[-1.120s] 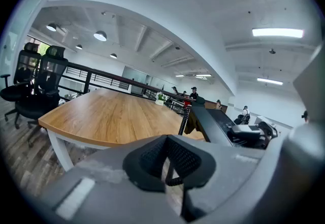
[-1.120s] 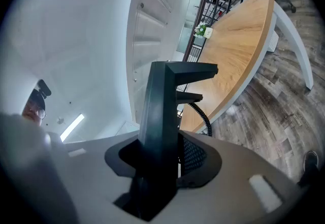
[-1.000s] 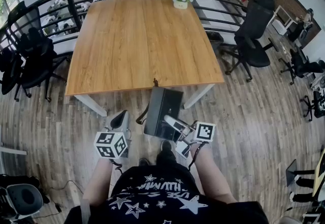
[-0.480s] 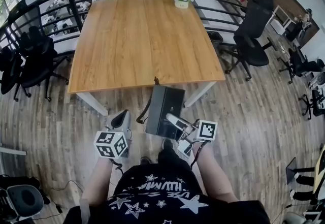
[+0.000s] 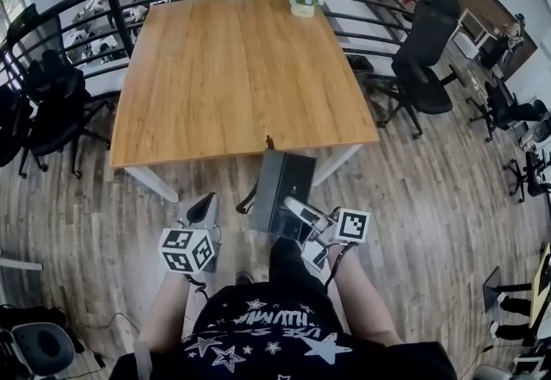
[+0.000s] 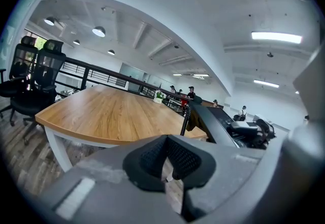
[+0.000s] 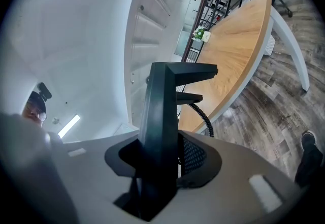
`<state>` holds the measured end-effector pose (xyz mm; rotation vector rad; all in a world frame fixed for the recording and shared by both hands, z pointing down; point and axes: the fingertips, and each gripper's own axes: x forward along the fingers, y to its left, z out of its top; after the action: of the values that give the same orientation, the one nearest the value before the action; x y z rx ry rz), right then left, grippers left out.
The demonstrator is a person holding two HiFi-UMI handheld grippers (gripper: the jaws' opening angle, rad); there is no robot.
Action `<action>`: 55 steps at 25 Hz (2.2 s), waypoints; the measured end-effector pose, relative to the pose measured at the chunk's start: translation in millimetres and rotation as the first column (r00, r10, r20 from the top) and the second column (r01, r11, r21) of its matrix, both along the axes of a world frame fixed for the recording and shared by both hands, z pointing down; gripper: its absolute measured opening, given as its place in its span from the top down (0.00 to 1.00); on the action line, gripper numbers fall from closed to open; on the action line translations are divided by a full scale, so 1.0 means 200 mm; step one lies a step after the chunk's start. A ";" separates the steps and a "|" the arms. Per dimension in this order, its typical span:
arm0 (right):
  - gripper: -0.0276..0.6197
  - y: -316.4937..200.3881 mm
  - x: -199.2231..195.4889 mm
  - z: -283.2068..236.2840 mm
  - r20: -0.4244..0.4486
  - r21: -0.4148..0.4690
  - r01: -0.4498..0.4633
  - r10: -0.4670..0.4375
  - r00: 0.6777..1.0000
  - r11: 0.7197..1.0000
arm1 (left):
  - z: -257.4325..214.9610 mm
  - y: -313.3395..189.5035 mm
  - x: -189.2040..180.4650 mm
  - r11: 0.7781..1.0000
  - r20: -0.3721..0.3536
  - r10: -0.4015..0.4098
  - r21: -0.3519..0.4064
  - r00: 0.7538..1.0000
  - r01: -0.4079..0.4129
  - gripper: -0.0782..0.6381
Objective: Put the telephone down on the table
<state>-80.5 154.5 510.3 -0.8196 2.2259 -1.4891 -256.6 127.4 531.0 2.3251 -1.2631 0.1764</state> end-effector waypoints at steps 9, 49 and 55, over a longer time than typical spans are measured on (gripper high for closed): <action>0.70 -0.35 0.10 0.00 0.005 0.018 0.061 -0.061 0.998 0.998 | -0.01 -0.32 0.13 0.999 0.012 -0.034 0.010 0.999 0.034 0.89; 0.70 -1.51 0.86 0.06 -0.010 0.002 0.228 -0.228 0.974 0.974 | 0.03 -1.34 0.95 0.987 0.047 -0.154 -0.034 0.987 0.156 0.89; 0.70 -1.65 0.90 0.10 -0.018 -0.013 0.187 -0.187 0.982 0.982 | 0.07 -1.52 0.98 0.995 0.050 -0.093 -0.043 0.994 0.095 0.89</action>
<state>99.1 -176.3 530.7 -0.6450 2.3661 -1.5847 -59.7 -176.7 545.1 2.2301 -1.3750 0.2273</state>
